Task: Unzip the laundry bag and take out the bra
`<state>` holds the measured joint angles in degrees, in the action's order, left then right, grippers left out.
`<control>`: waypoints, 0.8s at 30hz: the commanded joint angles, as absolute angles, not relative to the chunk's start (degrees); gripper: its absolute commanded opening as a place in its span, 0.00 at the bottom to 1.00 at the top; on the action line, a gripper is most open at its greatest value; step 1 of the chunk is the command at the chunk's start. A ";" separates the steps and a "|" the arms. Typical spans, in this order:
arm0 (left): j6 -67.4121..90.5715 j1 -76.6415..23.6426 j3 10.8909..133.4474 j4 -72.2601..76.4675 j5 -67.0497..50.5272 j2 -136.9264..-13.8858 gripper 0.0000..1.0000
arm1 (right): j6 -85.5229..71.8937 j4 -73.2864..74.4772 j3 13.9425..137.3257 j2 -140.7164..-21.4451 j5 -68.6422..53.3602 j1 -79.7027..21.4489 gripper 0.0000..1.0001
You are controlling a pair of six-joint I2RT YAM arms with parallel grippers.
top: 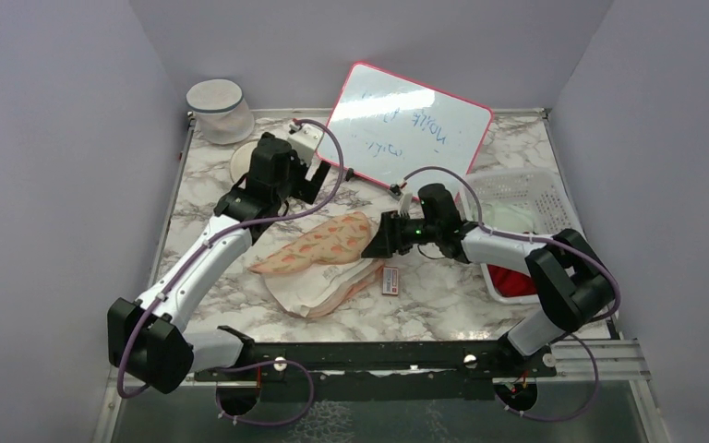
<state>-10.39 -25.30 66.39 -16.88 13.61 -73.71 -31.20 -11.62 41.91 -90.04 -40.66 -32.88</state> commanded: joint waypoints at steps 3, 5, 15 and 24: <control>-6.35 -25.14 59.01 -8.33 2.54 -69.32 0.99 | -39.27 -12.44 41.29 -89.03 -38.97 -35.13 0.59; -6.57 -25.14 59.45 -8.52 0.55 -70.00 0.99 | -40.37 -13.40 38.53 -86.27 -38.01 -35.22 0.60; -4.81 -25.14 59.88 -8.73 -3.59 -70.27 0.99 | -36.54 -9.60 32.39 -84.25 -37.53 -40.78 0.64; -4.47 -25.16 59.81 -8.78 -4.92 -71.69 0.99 | -37.35 -4.86 31.90 -85.58 -14.79 -45.90 0.87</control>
